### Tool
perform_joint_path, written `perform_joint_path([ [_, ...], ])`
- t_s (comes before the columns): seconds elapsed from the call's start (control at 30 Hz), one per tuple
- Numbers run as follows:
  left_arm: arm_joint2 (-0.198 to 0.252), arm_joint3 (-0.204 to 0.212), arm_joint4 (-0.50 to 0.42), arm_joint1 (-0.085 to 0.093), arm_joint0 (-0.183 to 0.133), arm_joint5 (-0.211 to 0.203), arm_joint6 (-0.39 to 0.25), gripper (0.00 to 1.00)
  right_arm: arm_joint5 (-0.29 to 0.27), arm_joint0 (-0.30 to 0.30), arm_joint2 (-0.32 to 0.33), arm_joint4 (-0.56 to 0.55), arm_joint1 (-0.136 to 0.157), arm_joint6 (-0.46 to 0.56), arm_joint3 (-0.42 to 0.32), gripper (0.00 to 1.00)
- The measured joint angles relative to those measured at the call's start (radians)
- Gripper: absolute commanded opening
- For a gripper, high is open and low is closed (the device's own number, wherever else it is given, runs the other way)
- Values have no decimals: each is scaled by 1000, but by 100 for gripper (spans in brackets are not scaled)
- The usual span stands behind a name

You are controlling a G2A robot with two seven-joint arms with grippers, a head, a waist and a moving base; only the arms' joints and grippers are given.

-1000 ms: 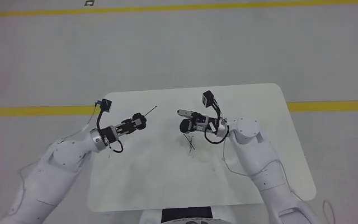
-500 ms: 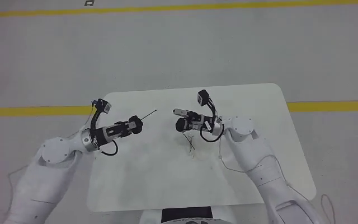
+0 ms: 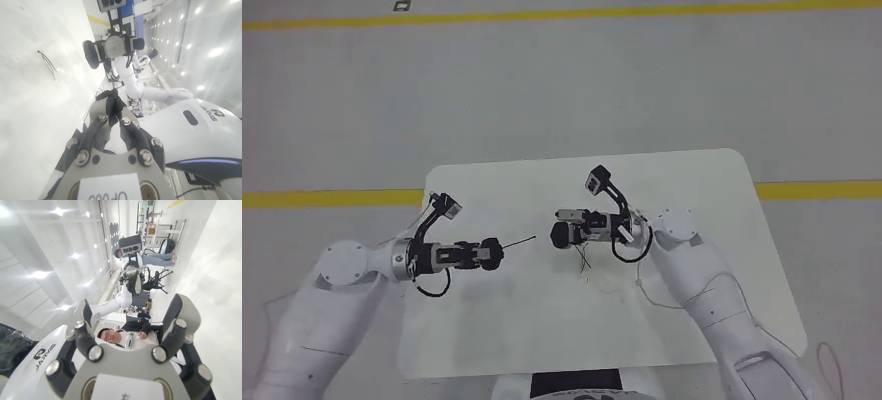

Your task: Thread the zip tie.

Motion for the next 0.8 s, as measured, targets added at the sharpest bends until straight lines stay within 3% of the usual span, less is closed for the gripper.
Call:
perform_joint_path([
  [0.13,6,10,-2,-9,-5,0,-33,0,-15,24,-19,28,-3,-1,36,100],
  [0.37,1,6,30,-14,-12,2,1,0,-17,26,-19,23,-3,-21,40,100],
  [0.43,15,2,15,-16,-12,7,13,0,-15,17,-24,21,-3,-35,28,100],
  [0.63,72,54,-48,-23,-40,22,-17,0,-20,-3,-36,54,1,-44,5,100],
  [0.8,88,70,-73,-26,-51,-1,-26,0,-24,-2,-40,57,2,-48,4,100],
])
